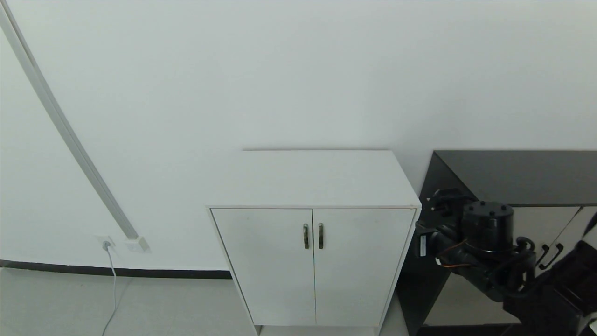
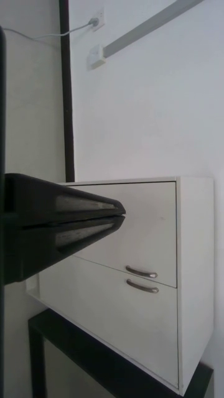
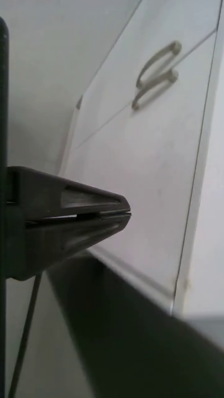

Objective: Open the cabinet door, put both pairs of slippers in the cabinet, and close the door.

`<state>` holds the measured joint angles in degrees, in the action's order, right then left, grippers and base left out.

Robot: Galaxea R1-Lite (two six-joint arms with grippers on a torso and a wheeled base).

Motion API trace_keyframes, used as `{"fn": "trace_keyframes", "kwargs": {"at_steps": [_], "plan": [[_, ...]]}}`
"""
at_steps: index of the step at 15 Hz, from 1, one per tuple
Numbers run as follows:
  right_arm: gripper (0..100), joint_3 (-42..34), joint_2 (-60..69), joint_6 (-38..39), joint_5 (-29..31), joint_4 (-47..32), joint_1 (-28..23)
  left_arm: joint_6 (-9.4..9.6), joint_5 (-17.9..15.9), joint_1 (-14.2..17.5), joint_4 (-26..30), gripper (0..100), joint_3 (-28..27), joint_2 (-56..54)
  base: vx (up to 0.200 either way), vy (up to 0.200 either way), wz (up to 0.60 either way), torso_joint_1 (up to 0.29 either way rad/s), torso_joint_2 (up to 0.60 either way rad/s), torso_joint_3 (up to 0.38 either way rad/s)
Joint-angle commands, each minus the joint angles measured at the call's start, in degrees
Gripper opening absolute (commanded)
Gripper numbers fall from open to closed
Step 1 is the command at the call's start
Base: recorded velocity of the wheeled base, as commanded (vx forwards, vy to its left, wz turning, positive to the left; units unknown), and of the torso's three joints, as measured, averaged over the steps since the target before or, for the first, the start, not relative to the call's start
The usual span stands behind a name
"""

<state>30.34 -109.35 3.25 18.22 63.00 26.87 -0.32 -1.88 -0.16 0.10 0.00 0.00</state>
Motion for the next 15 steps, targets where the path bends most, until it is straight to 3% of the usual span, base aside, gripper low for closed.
{"fn": "trace_keyframes", "kwargs": {"at_steps": [1, 5, 9, 15], "plan": [[0, -4.9, 7.8, -1.1, 1.6, 0.0, -1.8, -0.03, 0.0, 0.0, 0.0, 0, 0.0, 0.0, 0.0, 0.0, 0.0, 0.0, 0.0, 0.0], [0, -15.9, 21.5, -3.3, 1.6, -0.3, -6.0, -0.12, 0.0, 0.0, 0.0, 0, 0.0, 0.1, 0.0, 0.0, 0.0, 0.0, 0.0, 0.0], [0, -22.3, 34.3, -3.9, 1.2, -4.3, -8.6, -0.12, 0.0, 0.0, 0.0, 0, 0.0, 0.1, 0.0, 0.0, 0.0, 0.0, 0.0, 0.0], [0, -24.6, 60.5, -3.9, -2.7, -32.2, -8.5, -0.12, 0.0, 0.0, 0.0, 0, 0.0, 0.1, 0.0, 0.0, 0.0, 0.0, 0.0, 0.0]]}}
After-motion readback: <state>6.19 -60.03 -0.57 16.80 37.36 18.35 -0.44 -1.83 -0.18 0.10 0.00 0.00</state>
